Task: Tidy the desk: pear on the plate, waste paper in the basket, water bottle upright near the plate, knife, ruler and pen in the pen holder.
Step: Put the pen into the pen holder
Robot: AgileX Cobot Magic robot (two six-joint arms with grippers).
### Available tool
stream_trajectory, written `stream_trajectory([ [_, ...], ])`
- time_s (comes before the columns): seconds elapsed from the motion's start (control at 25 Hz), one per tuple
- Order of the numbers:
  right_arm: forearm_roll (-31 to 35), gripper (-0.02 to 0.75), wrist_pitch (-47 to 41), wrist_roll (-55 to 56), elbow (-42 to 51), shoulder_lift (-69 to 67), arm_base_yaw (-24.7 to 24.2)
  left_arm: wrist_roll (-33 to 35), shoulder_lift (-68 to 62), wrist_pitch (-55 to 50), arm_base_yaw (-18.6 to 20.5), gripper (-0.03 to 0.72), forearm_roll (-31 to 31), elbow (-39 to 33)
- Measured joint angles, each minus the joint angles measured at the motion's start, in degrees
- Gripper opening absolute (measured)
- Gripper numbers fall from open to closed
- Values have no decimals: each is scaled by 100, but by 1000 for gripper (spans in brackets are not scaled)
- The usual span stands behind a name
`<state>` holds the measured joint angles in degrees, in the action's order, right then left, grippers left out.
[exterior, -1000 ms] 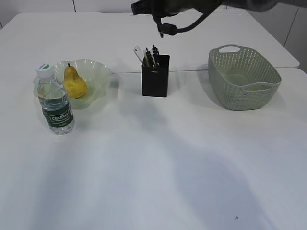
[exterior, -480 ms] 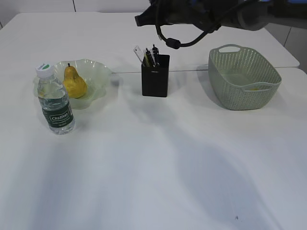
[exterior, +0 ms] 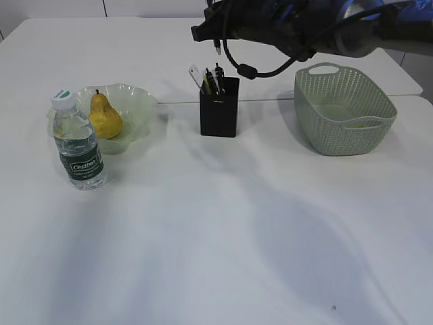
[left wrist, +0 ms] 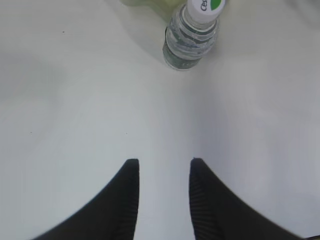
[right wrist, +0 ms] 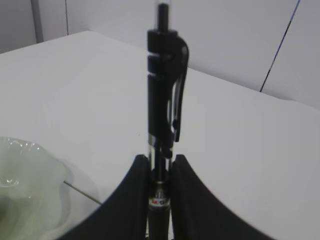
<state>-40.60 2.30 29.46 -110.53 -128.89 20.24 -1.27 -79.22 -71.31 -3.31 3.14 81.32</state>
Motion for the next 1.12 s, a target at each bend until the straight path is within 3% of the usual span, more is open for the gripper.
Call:
stream_trajectory([
  [1.12, -21, 102, -150, 301, 0, -740, -180, 0, 0, 0, 0, 239, 0, 0],
])
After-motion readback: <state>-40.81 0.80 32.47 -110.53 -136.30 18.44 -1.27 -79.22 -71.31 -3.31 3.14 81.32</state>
